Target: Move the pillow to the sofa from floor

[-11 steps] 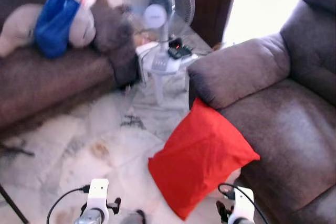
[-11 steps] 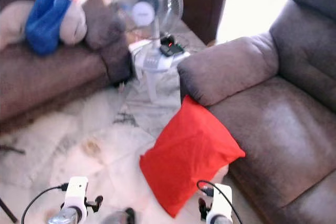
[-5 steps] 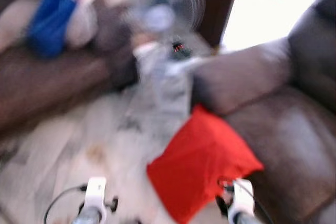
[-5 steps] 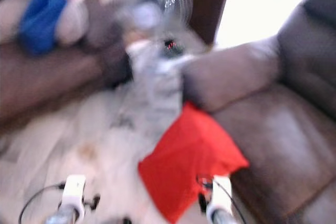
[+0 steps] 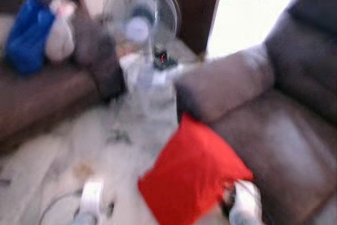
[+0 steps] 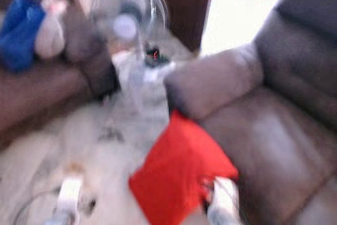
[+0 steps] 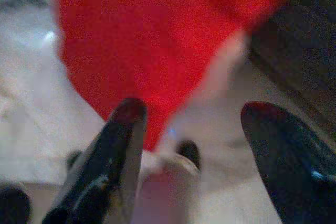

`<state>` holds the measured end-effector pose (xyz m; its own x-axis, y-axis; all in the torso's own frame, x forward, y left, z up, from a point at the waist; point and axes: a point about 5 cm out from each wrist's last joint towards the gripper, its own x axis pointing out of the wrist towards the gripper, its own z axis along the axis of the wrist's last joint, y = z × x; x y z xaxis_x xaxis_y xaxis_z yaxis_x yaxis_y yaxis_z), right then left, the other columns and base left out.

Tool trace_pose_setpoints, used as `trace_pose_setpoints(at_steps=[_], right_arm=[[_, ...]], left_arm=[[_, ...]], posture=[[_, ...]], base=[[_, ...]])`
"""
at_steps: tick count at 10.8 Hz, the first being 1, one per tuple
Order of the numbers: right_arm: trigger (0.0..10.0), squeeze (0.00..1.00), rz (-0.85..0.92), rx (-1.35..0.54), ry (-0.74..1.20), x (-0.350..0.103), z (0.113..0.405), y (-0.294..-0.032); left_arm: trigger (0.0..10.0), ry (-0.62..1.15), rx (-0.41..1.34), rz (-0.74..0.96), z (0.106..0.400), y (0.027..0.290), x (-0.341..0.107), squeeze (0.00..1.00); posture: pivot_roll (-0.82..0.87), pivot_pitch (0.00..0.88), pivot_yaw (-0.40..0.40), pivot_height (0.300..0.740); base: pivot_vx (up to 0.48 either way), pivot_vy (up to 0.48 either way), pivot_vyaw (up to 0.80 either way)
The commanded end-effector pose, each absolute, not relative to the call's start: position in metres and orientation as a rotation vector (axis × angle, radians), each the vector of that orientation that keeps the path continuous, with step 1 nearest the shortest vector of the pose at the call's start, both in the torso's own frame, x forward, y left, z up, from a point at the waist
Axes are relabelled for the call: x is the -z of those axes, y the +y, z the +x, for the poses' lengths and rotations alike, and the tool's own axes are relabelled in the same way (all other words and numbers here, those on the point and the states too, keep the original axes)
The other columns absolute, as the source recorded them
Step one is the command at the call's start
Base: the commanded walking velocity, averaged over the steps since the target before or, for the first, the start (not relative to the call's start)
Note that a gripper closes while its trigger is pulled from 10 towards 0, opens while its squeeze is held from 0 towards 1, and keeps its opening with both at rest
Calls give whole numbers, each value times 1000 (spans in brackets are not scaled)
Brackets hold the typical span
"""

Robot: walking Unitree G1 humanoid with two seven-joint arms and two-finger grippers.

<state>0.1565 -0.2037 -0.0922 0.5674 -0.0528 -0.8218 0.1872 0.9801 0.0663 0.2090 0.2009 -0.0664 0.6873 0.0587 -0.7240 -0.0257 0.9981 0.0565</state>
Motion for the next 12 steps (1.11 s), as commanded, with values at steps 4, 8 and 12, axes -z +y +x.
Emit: trace_pose_setpoints(at_steps=[4,8,12], right_arm=[[10000,0,168,134,949,91,161,-198],[10000,0,176,116,945,90,169,-184],[10000,0,171,132,943,90,171,-183]], left_arm=[[10000,857,-66,42,196,207,73,0],[10000,852,-62,54,196,206,73,0],[10000,858,-52,38,196,205,73,0]], posture=[[3,102,-18,740],[1,104,-16,740],[2,101,-17,740]], base=[[256,0,0],[127,0,0],[0,0,0]])
